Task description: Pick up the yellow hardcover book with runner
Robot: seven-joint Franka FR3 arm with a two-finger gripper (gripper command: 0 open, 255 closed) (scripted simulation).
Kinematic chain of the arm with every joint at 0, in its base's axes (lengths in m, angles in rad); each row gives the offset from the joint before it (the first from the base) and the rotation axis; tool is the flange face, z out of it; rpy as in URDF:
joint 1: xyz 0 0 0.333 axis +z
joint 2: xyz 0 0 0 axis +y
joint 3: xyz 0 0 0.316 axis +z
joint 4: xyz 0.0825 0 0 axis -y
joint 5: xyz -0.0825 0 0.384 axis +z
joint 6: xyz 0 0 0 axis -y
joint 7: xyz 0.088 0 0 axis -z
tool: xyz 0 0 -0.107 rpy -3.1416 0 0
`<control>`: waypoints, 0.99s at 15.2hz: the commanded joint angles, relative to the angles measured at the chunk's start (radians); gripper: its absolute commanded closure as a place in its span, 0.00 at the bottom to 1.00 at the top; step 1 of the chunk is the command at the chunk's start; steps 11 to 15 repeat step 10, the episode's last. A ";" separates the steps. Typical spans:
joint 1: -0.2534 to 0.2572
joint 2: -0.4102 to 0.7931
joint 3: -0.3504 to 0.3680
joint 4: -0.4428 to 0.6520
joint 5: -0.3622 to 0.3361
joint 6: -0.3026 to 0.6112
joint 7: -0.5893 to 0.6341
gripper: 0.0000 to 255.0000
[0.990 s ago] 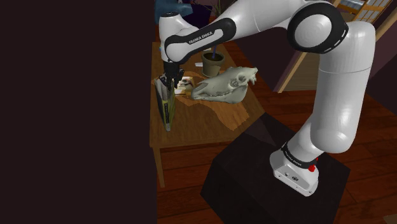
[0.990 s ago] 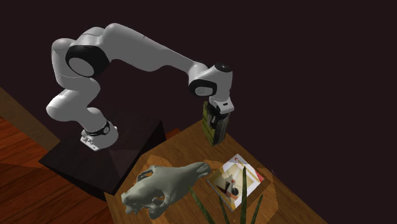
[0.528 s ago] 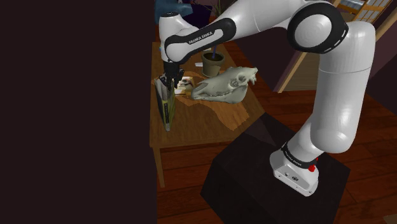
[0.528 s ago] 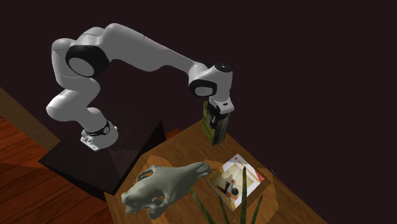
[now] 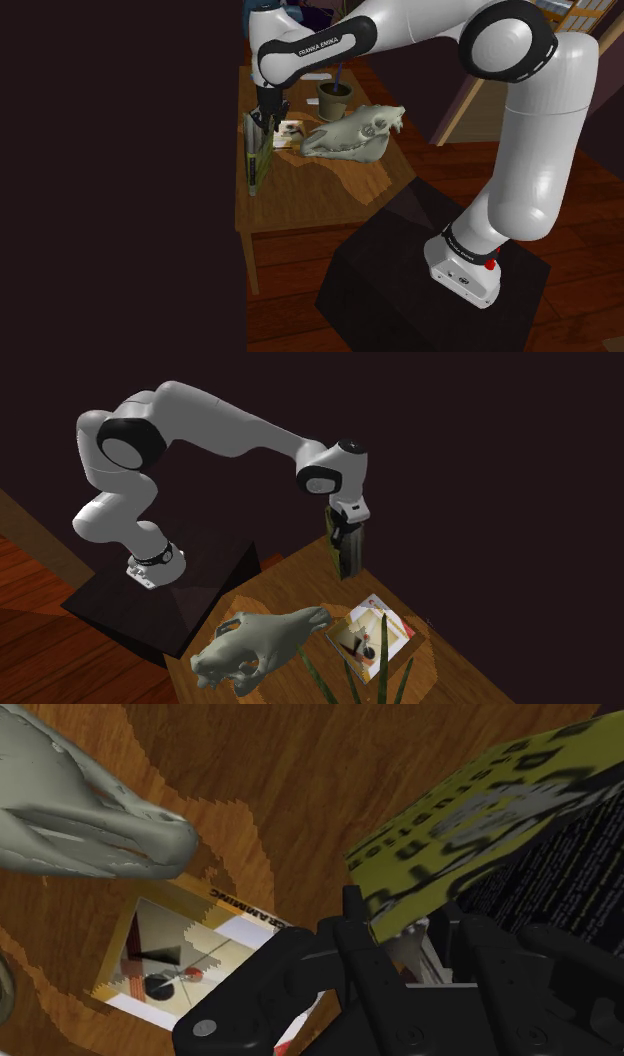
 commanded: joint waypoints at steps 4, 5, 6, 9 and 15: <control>-0.001 -0.027 0.004 0.030 0.007 -0.056 -0.005 1.00; -0.002 -0.031 0.004 0.037 0.009 -0.067 -0.006 1.00; -0.002 -0.036 0.005 0.044 0.010 -0.079 -0.007 1.00; -0.002 -0.045 0.006 0.061 0.012 -0.104 -0.009 1.00; -0.002 -0.045 0.006 0.061 0.012 -0.104 -0.009 1.00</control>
